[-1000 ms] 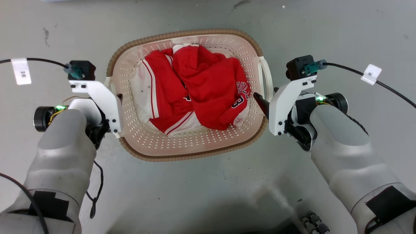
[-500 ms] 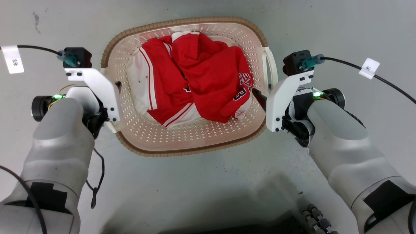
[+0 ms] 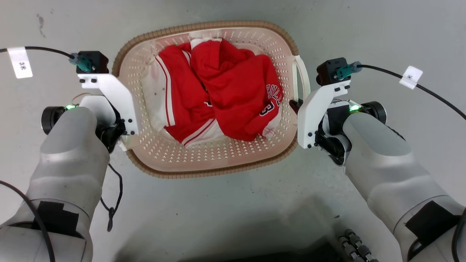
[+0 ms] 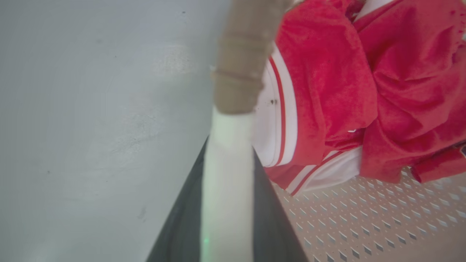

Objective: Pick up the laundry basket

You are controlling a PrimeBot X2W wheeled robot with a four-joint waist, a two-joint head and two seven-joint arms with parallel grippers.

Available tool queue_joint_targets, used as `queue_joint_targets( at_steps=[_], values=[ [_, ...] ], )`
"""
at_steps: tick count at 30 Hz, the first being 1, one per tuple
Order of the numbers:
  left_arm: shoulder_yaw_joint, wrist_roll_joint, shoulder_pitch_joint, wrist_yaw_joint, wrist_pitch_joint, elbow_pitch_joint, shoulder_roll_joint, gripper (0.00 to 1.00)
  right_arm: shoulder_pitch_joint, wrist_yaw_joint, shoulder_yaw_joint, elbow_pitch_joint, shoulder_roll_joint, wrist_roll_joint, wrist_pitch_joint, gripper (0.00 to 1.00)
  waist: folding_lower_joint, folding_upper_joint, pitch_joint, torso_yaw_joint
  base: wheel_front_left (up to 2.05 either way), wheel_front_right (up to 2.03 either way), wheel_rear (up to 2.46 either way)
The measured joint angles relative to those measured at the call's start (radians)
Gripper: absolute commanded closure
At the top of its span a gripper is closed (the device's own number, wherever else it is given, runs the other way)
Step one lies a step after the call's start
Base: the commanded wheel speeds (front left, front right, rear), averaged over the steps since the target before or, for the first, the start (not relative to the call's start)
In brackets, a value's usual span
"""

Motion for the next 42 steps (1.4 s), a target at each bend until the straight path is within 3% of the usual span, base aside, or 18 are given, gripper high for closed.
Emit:
queue_joint_targets(
  at_steps=[8, 18, 30, 42],
  values=[
    [-0.015, -0.030, 0.000, 0.001, 0.061, 0.007, -0.007, 1.00, -0.010, 0.000, 0.045, 0.021, 0.000, 0.034, 0.031, 1.00, 0.0000, 0.0000, -0.039, 0.010, 0.00, 0.00, 0.00],
    [-0.034, -0.065, 0.031, 0.003, 0.148, 0.018, -0.044, 1.00, 0.009, 0.000, 0.084, 0.047, -0.003, 0.087, 0.160, 1.00, 0.0000, 0.0000, -0.149, 0.026, 0.00, 0.00, 0.00],
    [-0.059, -0.119, 0.128, 0.004, 0.244, 0.024, -0.095, 1.00, 0.095, 0.000, 0.109, 0.092, -0.011, 0.114, 0.270, 1.00, 0.0000, 0.0000, -0.360, 0.058, 0.00, 0.00, 0.00],
    [-0.086, -0.143, 0.219, 0.004, 0.302, 0.026, -0.093, 1.00, 0.168, 0.000, 0.126, 0.094, -0.005, 0.165, 0.437, 1.00, -0.0001, 0.0000, -0.578, 0.082, 0.00, 0.00, 0.00]
  ],
)
